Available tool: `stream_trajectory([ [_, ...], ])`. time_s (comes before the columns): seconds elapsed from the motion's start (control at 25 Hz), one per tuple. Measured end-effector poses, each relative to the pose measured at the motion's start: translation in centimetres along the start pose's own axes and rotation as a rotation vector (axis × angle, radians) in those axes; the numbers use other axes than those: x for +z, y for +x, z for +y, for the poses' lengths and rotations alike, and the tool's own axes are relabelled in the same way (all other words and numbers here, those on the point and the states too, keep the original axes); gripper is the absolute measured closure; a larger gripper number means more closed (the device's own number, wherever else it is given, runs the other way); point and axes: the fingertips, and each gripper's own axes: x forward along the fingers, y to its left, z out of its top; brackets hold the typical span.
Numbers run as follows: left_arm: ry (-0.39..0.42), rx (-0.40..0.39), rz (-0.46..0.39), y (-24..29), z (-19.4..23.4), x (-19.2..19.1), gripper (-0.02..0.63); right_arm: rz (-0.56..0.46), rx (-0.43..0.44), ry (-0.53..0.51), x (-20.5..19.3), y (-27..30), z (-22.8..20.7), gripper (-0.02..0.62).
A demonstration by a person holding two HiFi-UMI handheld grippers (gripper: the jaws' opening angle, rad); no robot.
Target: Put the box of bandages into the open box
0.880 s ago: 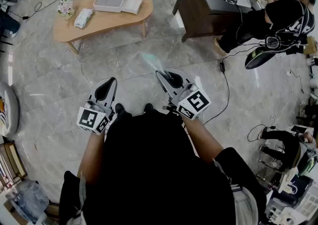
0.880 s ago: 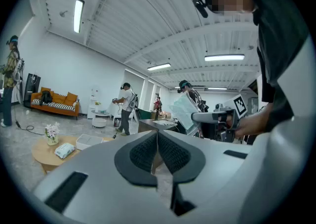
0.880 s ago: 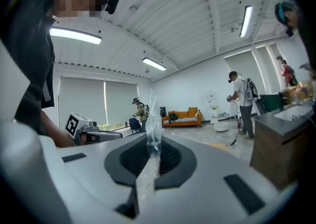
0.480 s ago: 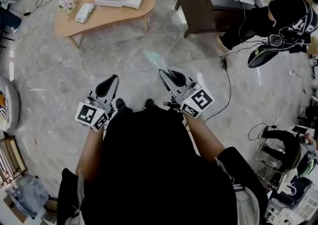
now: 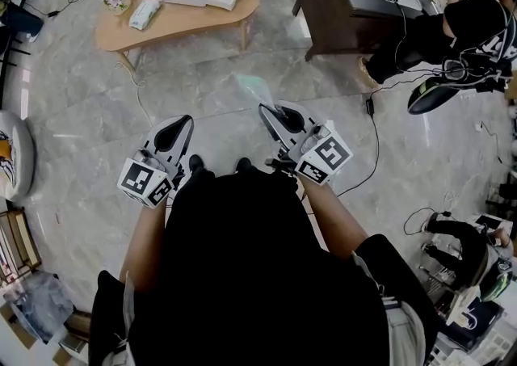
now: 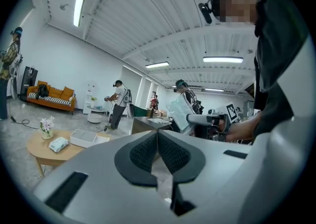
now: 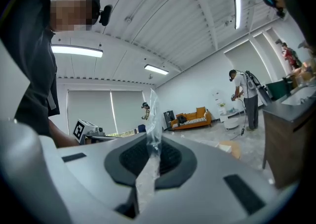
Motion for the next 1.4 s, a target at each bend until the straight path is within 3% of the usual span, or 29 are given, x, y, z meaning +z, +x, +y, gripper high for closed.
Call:
stream_trajectory([
  [0.28, -0.015, 0.029, 0.009, -0.3, -1.1, -0.8, 0.588, 0.028, 0.011, 0.03, -1.5, -1.2, -0.4, 0.575],
  [0.68, -0.053, -0.015, 0.052, 0.0, -2.0, -1.6, 0.588, 0.043, -0.049, 0.07, -2.6, -2.2, -0.4, 0.575],
  [1.16, -0.099, -0.129, 0.073, 6.5, -0.8, -3.1, 0.588, 0.102, -0.152, 0.098, -4.0, -3.0, -4.4, 0.575],
  [1.4, -0.119, -0.131, 0.057, 9.8, 2.8, -2.2, 0.588, 0.115, -0.154, 0.09, -3.0, 0.3, -7.9, 0.575],
])
